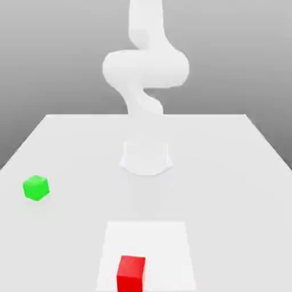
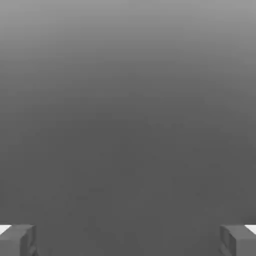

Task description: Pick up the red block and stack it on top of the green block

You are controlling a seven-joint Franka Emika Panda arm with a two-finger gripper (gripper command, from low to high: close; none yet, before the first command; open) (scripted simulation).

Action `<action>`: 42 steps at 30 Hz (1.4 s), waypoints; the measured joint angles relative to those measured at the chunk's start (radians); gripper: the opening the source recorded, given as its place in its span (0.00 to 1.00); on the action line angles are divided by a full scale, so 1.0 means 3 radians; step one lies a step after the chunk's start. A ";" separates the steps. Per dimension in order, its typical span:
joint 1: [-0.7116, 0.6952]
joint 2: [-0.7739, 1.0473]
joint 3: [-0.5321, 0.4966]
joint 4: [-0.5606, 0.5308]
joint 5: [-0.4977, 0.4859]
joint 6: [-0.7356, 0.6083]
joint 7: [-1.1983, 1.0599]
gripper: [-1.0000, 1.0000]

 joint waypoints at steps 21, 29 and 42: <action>-0.0469 0.2539 0.0227 -0.0362 -0.0475 0.0883 0.0465 0.50; -0.0518 0.3415 0.0284 -0.0414 -0.0192 0.1411 0.0299 0.50; -0.0536 0.3254 0.0315 -0.0445 -0.0131 0.1273 0.0253 0.00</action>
